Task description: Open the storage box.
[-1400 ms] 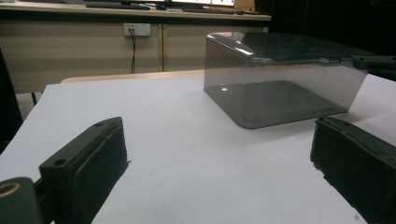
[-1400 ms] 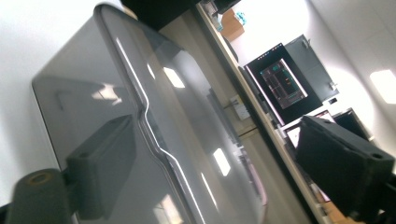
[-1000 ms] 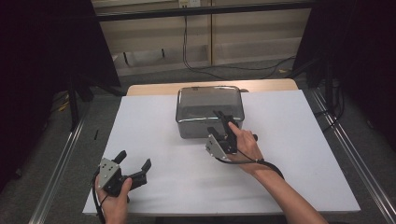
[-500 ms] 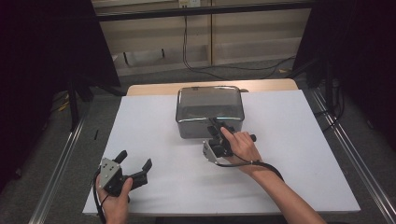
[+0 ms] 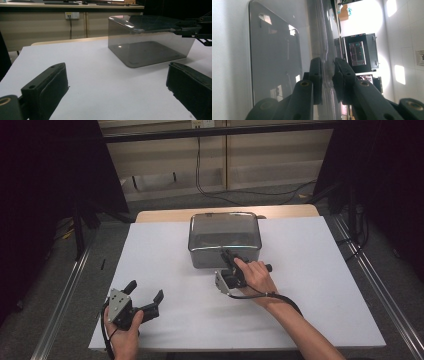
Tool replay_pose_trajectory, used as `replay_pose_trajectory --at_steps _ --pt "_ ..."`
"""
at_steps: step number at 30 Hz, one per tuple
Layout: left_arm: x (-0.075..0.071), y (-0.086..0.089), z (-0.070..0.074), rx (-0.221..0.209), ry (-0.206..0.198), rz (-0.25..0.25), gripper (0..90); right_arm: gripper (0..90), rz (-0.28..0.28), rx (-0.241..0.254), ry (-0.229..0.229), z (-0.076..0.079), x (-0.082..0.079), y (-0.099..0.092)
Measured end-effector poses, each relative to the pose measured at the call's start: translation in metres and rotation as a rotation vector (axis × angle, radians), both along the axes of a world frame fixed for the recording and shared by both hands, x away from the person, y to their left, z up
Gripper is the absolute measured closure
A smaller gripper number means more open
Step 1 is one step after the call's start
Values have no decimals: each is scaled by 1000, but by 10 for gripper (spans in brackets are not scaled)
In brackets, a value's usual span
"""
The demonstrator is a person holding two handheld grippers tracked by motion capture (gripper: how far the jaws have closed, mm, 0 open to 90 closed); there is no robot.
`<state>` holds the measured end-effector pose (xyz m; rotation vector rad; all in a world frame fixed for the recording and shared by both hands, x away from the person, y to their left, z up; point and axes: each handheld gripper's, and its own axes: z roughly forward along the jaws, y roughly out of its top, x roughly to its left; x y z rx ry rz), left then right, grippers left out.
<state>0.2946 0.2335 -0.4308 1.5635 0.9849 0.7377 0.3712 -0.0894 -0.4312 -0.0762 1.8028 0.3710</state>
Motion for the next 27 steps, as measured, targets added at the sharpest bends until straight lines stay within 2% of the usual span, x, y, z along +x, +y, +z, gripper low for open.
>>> replay_pose_trajectory --at_steps 7,9,10,15,18,21,27 --pt "2 0 -1 -8 19 8 37 778 7 -10 -6 1 0 0" --pt "3 -1 0 -16 15 10 36 781 7 -9 -10 1 0 0" --pt "3 -2 0 -6 13 17 36 780 7 -4 -7 1 0 0" --pt "3 -3 0 -4 11 -8 29 782 6 7 -5 2 0 0" --pt "4 -2 1 -31 10 -2 20 787 10 13 -10 5 0 -1" --pt "4 -1 1 -36 13 -1 20 787 9 19 -6 6 0 -1" --pt "7 -3 2 -48 18 -33 29 788 7 32 -18 11 1 -2"
